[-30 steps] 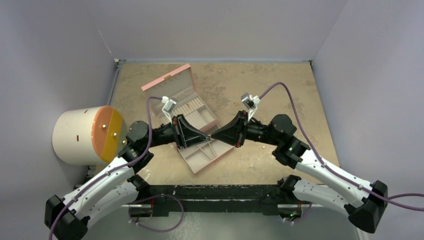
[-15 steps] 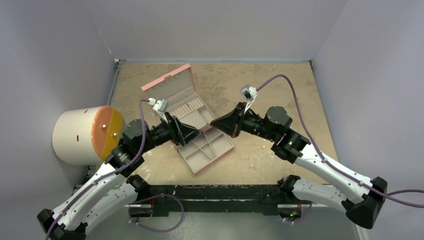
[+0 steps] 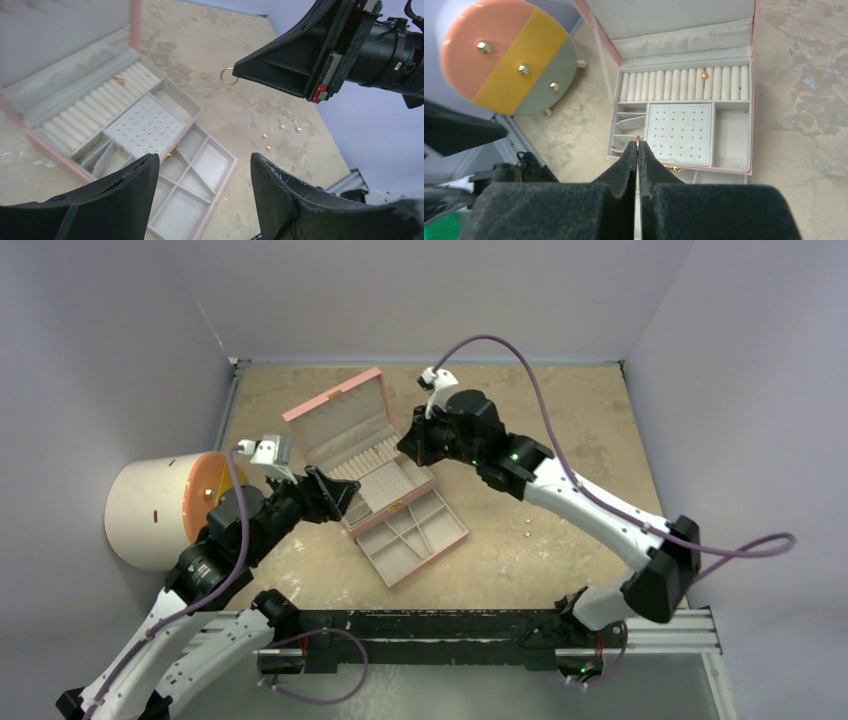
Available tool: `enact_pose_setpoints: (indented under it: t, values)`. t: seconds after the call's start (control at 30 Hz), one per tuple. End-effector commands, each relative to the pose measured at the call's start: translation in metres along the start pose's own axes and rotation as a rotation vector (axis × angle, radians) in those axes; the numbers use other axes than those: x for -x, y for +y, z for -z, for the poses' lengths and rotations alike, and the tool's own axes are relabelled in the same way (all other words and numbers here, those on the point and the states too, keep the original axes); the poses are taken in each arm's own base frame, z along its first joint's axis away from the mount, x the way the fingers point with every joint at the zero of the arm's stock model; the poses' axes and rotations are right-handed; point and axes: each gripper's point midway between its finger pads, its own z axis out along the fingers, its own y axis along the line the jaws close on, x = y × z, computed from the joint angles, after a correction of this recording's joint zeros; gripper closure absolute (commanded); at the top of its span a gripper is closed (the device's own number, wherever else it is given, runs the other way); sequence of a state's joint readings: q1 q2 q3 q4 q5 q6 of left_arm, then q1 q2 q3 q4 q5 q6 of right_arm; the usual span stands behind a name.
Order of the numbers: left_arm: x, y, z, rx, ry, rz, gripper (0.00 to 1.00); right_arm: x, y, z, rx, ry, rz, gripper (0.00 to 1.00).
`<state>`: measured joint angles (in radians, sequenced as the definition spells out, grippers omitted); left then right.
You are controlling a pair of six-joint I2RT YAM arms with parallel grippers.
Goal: Organize the mixed jewelry
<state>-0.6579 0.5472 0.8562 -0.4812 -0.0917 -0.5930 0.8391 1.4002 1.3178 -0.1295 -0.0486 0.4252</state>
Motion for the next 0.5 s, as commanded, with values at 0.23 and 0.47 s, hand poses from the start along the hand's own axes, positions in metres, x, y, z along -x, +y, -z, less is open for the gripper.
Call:
enact_pose_setpoints:
  t: [0.23, 0.47]
  values:
    - [0.026, 0.062, 0.025, 0.346, -0.132, -0.047, 0.26, -0.011, -0.033, -0.081, -0.179, 0.205, 0.122, 1.00]
    - [0.020, 0.076, 0.024, 0.396, -0.132, -0.073, 0.26, -0.023, -0.047, -0.127, -0.225, 0.253, 0.140, 1.00]
